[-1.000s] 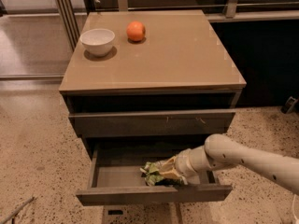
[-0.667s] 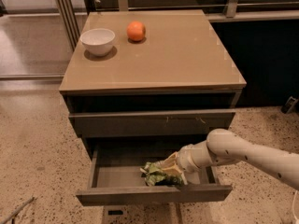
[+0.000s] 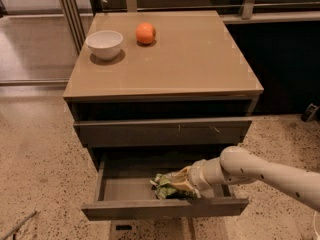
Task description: Pick green jalapeno chip bag from middle drawer and place on counter
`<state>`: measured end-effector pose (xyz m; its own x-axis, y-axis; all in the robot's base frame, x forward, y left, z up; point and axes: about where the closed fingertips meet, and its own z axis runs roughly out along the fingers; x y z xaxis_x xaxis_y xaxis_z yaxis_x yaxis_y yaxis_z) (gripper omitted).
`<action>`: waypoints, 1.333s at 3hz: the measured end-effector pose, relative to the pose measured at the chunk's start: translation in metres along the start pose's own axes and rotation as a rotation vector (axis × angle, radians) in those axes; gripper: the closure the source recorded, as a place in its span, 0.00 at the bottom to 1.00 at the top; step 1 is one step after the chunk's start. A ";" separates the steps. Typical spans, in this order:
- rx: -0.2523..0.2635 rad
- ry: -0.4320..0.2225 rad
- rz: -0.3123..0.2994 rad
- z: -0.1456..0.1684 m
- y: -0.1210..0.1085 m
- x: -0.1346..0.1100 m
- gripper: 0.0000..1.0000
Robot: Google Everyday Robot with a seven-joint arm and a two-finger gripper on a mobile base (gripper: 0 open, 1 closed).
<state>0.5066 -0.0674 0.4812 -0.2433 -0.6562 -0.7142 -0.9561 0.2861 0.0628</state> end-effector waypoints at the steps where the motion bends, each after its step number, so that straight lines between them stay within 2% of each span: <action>1: 0.044 -0.038 -0.011 0.018 -0.005 0.013 1.00; 3: 0.091 -0.076 -0.031 0.035 -0.020 0.023 0.66; 4: 0.098 -0.075 -0.038 0.039 -0.026 0.027 0.64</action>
Offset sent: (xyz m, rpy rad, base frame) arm 0.0220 0.0021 -0.0491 0.0565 -0.1250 -0.0676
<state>0.5316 -0.0652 0.4334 -0.1906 -0.6153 -0.7649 -0.9431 0.3311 -0.0313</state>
